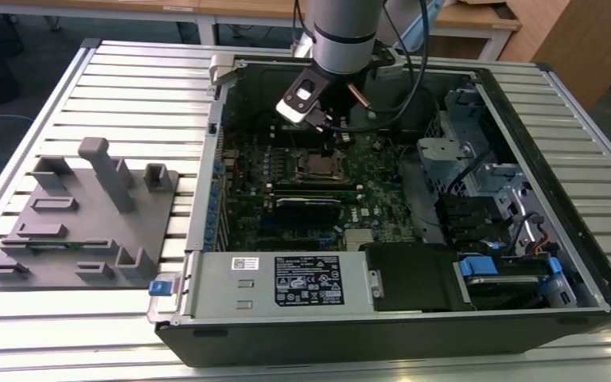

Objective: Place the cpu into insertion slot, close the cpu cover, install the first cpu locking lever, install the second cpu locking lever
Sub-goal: 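Close the cpu cover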

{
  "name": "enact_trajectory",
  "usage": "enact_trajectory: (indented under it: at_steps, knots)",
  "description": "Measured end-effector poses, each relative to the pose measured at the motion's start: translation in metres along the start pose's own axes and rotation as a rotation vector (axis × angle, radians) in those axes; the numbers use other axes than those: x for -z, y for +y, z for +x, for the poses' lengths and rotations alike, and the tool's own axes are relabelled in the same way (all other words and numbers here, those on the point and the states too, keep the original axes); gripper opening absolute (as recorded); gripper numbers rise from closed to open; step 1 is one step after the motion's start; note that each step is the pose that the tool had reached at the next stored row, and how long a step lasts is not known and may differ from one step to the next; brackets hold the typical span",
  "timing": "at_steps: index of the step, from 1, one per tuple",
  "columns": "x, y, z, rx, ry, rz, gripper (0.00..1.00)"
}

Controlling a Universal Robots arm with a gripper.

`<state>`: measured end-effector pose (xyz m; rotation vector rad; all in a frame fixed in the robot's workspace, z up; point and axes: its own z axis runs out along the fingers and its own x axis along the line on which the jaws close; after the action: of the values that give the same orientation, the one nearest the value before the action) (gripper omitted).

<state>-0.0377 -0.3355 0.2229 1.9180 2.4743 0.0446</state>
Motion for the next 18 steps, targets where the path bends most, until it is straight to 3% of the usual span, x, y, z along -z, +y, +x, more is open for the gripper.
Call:
enact_trajectory:
  at_steps: [9,18]
  knots:
    - [0.0000,0.0000,0.0000,0.127,0.0037,0.0012,0.10]
    - [0.0000,0.0000,0.0000,0.131,0.0038,0.0011,0.10]
